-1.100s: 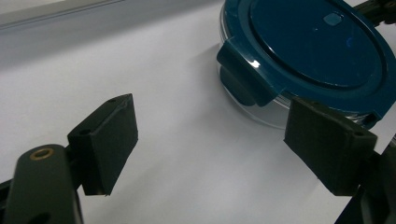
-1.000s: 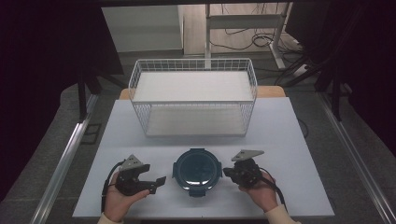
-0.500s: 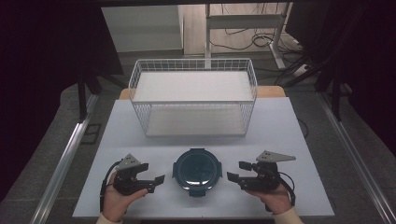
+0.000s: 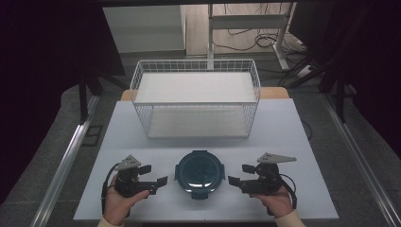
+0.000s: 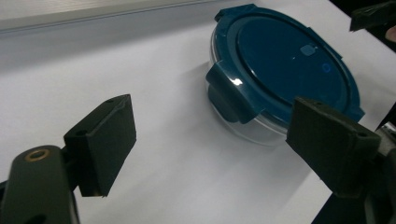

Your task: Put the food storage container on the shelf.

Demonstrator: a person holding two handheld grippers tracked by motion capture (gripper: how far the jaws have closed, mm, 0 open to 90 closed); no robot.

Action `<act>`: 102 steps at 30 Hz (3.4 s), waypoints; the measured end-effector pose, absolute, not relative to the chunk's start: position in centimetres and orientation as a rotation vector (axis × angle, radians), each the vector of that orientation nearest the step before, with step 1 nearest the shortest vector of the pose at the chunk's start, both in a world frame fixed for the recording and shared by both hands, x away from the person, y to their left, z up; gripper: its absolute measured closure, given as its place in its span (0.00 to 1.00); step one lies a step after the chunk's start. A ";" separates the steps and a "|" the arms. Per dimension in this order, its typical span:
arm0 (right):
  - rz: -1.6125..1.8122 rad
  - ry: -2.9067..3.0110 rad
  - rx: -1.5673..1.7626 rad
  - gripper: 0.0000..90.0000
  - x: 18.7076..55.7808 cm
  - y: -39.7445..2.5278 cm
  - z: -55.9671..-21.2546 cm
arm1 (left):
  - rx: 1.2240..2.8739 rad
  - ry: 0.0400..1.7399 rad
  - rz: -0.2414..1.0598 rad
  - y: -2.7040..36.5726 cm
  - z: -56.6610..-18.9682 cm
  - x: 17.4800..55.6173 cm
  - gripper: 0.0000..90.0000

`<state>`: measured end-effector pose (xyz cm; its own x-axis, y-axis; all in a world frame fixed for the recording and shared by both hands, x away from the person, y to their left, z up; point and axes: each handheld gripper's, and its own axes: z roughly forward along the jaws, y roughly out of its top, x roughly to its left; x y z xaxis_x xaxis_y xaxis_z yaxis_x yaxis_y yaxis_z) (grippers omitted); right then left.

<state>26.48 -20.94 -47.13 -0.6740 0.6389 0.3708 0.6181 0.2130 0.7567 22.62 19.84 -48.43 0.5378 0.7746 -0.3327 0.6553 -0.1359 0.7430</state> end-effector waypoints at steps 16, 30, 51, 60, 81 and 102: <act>1.458 2.469 1.312 0.14 28.0 -18.6 -47.2 | 1.798 1.190 -0.035 18.8 -48.2 25.1 0.15; 1.455 2.503 1.497 0.14 30.0 -16.2 -49.4 | 1.785 1.209 -0.193 16.4 -50.0 27.1 0.15; 1.498 2.540 1.646 0.14 29.8 -14.5 -51.1 | 1.707 1.260 -0.427 15.2 -52.8 27.8 0.20; 1.493 2.504 1.744 0.23 29.8 -14.9 -51.1 | 1.674 1.300 -0.443 15.2 -52.8 27.5 0.26; 1.591 2.453 1.693 0.40 28.1 -16.2 -49.9 | 1.672 1.267 -0.378 15.7 -51.4 25.6 0.41; 1.605 2.462 1.548 0.41 27.3 -15.9 -49.0 | 1.658 1.234 -0.298 16.3 -49.9 24.8 0.47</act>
<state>27.30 -15.88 -49.02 -0.5531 0.5983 0.5797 0.7718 0.1061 0.6269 24.84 16.25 -49.86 0.4475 0.5773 -0.6830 0.8255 0.0270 0.5637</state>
